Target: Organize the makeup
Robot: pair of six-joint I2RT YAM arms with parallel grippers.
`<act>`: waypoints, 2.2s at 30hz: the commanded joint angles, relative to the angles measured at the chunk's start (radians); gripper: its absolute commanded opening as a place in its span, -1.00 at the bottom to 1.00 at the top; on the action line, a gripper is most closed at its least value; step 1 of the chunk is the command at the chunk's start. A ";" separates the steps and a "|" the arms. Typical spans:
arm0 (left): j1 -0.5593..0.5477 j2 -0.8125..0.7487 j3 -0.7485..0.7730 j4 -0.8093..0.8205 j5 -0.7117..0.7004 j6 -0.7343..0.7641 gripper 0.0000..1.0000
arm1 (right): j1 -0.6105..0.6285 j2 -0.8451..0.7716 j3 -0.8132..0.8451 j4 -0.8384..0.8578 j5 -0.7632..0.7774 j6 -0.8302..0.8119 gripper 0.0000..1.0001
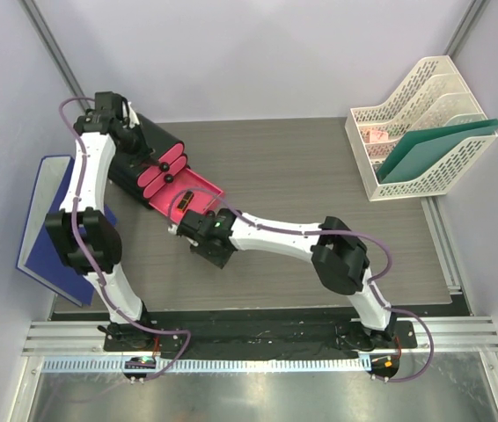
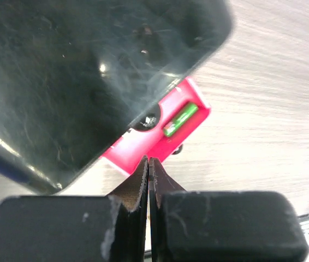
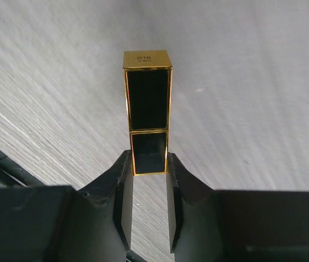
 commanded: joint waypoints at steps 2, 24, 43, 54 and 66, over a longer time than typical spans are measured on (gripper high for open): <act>0.007 -0.132 -0.027 0.163 -0.070 -0.040 -1.00 | -0.067 -0.104 0.067 0.074 0.032 0.048 -0.98; 0.026 0.051 0.159 -0.056 -0.361 -0.109 -1.00 | -0.178 0.275 0.646 0.081 0.012 0.191 -0.98; 0.027 0.057 0.169 -0.079 -0.342 -0.089 -1.00 | -0.253 0.270 0.575 0.118 0.049 0.329 0.67; 0.026 0.066 0.174 -0.082 -0.326 -0.081 -1.00 | -0.320 0.096 0.345 0.185 -0.063 0.453 -0.27; 0.026 0.064 0.148 -0.078 -0.329 -0.075 -1.00 | -0.389 0.063 0.086 0.326 -0.331 0.653 -0.98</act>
